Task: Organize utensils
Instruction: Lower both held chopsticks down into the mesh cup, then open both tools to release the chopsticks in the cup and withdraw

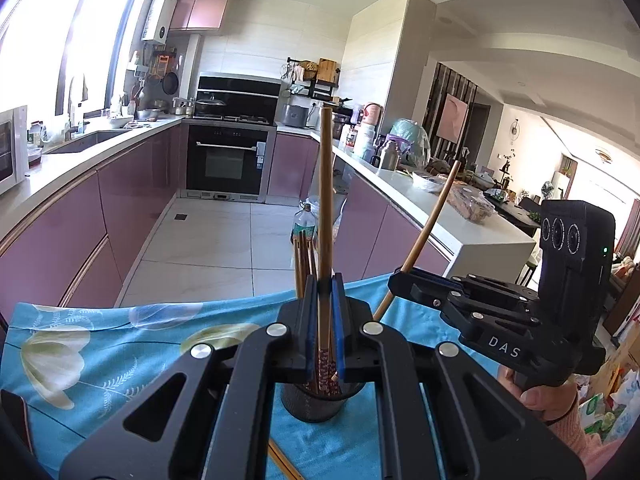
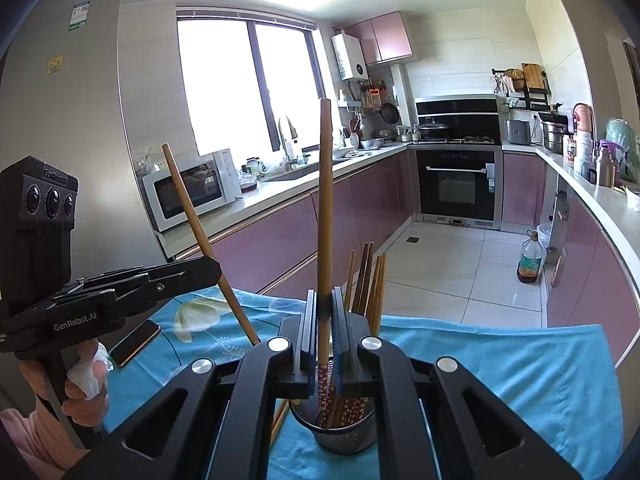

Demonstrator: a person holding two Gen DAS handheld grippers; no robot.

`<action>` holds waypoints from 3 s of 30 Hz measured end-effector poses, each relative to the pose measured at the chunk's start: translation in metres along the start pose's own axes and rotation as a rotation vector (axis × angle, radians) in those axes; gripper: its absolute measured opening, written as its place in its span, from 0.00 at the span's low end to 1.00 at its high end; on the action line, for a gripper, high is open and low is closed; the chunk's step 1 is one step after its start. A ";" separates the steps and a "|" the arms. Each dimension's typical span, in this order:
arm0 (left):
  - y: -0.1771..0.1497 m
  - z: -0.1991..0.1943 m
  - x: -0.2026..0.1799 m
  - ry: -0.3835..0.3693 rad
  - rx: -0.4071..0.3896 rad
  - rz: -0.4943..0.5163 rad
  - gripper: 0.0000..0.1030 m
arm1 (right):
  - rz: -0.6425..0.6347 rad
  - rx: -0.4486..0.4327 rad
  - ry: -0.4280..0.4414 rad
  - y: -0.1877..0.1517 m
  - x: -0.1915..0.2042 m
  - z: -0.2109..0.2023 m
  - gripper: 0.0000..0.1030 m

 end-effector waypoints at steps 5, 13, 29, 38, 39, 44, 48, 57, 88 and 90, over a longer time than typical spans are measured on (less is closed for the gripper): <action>-0.005 0.016 -0.004 0.033 0.037 0.016 0.07 | 0.016 0.026 -0.009 -0.005 -0.004 0.009 0.06; -0.014 0.040 -0.001 0.067 0.090 0.035 0.07 | 0.021 0.072 -0.024 -0.015 -0.006 0.025 0.06; -0.033 0.080 0.011 0.078 0.188 0.049 0.07 | 0.015 0.165 -0.047 -0.029 -0.013 0.046 0.06; -0.037 0.097 0.018 0.081 0.222 0.047 0.07 | 0.025 0.193 -0.056 -0.032 -0.018 0.057 0.06; -0.037 0.097 0.018 0.081 0.223 0.047 0.07 | 0.027 0.193 -0.058 -0.032 -0.019 0.058 0.06; -0.036 0.105 0.021 0.087 0.230 0.050 0.07 | 0.037 0.197 -0.065 -0.032 -0.021 0.062 0.06; -0.035 0.110 0.022 0.088 0.234 0.052 0.07 | 0.046 0.199 -0.068 -0.032 -0.022 0.064 0.06; -0.034 0.117 0.026 0.092 0.245 0.040 0.08 | 0.061 0.203 -0.074 -0.032 -0.027 0.069 0.06; -0.056 0.055 0.036 0.185 0.127 0.020 0.35 | 0.011 0.151 -0.013 -0.047 0.001 0.028 0.28; -0.059 0.049 0.037 0.184 0.126 0.019 0.37 | -0.009 0.152 0.000 -0.049 0.007 0.024 0.30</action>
Point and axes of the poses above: each gripper's, at about its wrist camera, not at the fingertips, and z roughly the way its jaws point, x to its left, y to its top, the point moved 2 cm from there along z, roughly the way its jaws point, and after that the axes turned 1 degree about x, right-handed, at the moved point
